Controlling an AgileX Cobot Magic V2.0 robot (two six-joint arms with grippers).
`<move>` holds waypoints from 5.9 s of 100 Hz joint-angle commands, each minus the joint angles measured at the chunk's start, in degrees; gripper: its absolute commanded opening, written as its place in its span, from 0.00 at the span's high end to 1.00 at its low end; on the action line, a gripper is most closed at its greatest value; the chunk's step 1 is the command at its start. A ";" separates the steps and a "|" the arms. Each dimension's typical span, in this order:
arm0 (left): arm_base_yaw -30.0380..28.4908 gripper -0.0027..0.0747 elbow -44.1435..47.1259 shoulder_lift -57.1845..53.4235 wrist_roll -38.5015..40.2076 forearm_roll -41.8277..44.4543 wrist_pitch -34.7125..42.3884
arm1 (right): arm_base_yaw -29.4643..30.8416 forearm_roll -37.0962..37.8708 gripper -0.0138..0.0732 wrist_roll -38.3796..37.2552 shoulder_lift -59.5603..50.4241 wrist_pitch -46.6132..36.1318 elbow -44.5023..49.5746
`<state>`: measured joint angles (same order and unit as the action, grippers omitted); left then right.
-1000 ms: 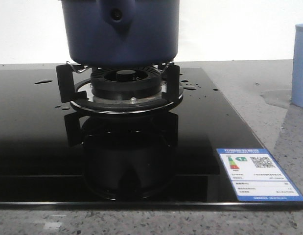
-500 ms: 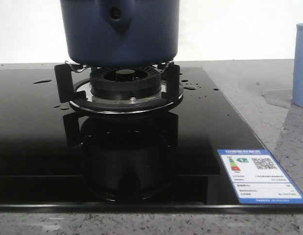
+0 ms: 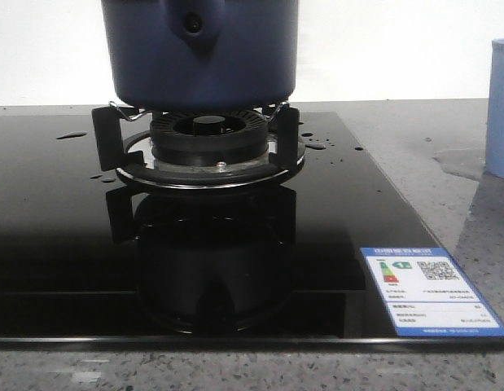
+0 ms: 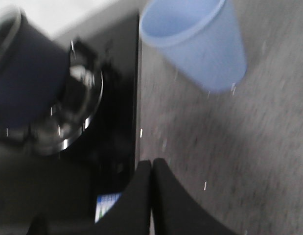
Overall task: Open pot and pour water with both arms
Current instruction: 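Grasp the purple lid knob with the left gripper and lift the lid, then move the right gripper to the light-blue cup and grasp it, then lift the light-blue cup with the right gripper toward the open pot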
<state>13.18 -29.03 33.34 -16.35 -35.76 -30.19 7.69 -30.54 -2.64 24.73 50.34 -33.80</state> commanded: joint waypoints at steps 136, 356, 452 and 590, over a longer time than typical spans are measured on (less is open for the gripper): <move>0.64 0.30 -32.82 44.22 -93.14 -66.98 -21.44 | -0.40 -32.31 0.09 59.93 10.66 -2.42 -6.21; -9.22 0.60 -41.22 39.73 -81.99 -62.13 -22.84 | -0.40 -24.84 0.09 59.93 10.56 -24.41 -8.13; -9.62 0.60 -37.00 35.38 -81.84 -62.60 -23.07 | -4.32 -29.33 0.09 62.36 15.61 -40.55 8.43; -9.62 0.61 -37.00 35.38 -81.84 -62.64 -23.90 | -18.13 -28.23 0.18 56.13 40.45 -66.28 4.11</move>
<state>3.53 -64.34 70.57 -98.72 -92.46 -52.89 -10.35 -60.37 53.70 65.43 -13.47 -27.92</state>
